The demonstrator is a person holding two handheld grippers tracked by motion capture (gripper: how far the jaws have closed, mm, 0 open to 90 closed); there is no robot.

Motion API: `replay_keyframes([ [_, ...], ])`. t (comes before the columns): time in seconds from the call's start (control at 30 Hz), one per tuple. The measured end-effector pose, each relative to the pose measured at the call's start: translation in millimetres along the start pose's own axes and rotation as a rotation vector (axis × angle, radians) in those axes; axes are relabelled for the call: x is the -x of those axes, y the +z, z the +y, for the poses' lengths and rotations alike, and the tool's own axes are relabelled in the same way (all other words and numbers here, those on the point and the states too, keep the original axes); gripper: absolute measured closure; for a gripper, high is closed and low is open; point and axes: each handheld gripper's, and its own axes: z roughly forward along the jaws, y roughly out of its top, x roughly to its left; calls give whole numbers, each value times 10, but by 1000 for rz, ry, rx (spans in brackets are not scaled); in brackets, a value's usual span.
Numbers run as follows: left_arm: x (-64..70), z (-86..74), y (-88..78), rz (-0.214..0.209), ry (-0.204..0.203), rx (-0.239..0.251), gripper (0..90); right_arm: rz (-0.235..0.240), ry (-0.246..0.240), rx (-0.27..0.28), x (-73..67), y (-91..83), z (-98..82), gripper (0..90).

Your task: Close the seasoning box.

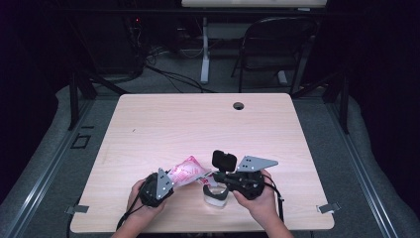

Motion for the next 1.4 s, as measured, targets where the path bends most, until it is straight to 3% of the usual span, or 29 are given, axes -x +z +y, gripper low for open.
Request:
replay_keyframes([
  [0.6, 28, 59, -64, 90, 82, 6, 682, -9, 9, 2, 1, -17, -93, 900],
  [1.4, 41, 115, -107, 133, 124, 10, 684, -20, 17, 4, 21, -27, -124, 900],
])
